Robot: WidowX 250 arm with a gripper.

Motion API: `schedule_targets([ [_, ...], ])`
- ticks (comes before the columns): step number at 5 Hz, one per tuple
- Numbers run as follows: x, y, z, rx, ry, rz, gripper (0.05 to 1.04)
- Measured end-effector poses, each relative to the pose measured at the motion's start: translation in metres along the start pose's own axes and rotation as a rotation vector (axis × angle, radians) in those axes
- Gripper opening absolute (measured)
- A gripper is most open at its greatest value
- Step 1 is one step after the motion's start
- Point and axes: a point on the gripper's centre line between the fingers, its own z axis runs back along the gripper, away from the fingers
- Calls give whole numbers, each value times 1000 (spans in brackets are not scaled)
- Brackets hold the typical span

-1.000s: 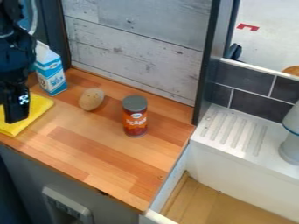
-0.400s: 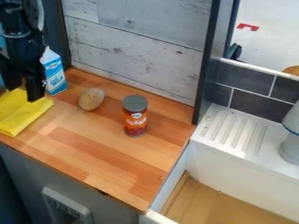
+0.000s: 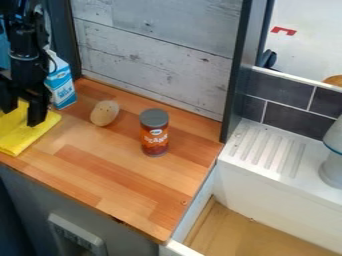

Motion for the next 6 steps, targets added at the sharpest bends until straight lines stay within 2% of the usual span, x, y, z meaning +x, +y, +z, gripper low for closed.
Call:
schedule_targets([
  [1, -4, 17, -10, 45, 42, 76, 1000],
  [3, -7, 24, -27, 66, 93, 103, 1000],
  [4, -5, 18, -31, 48, 77, 80, 1001],
  [5, -11, 7, -35, 10, 85, 53, 1001],
  [6, -24, -33, -31, -71, 103, -32, 1001],
])
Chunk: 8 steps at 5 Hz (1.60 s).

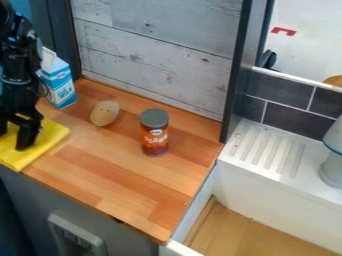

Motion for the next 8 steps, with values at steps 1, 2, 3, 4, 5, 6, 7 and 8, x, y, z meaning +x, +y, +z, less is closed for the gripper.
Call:
schedule_targets([
  [1, -10, -39, 3, -62, 22, -88, 1001],
  [2, -9, -53, 5, -104, 24, -102, 1000],
  [3, -7, -70, 8, -134, 35, -132, 1000],
  [4, -7, -82, 15, -142, 23, -154, 1000],
  [5, -7, -85, 20, -159, 6, -142, 1000],
  [6, -8, -84, 33, -164, -24, -123, 1000],
  [7, -9, -72, 63, -122, -125, -84, 1000],
  [8, -21, -57, 80, -67, -125, -78, 1000],
])
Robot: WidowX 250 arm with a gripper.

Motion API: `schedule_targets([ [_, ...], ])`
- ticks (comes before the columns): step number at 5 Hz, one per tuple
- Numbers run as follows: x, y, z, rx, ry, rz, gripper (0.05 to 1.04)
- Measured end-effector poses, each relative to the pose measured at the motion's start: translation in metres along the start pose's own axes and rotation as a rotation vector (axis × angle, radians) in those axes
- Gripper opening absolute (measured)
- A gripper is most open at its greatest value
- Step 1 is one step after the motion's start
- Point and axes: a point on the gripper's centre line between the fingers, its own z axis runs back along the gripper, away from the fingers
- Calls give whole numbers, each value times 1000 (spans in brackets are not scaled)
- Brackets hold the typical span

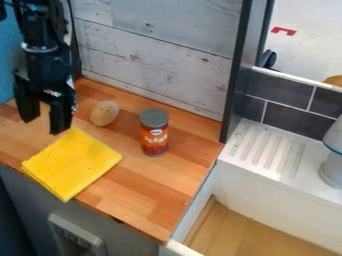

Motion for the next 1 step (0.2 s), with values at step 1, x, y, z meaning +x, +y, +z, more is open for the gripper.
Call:
schedule_targets([
  [1, -6, 7, 23, 29, -25, -18, 1000],
])
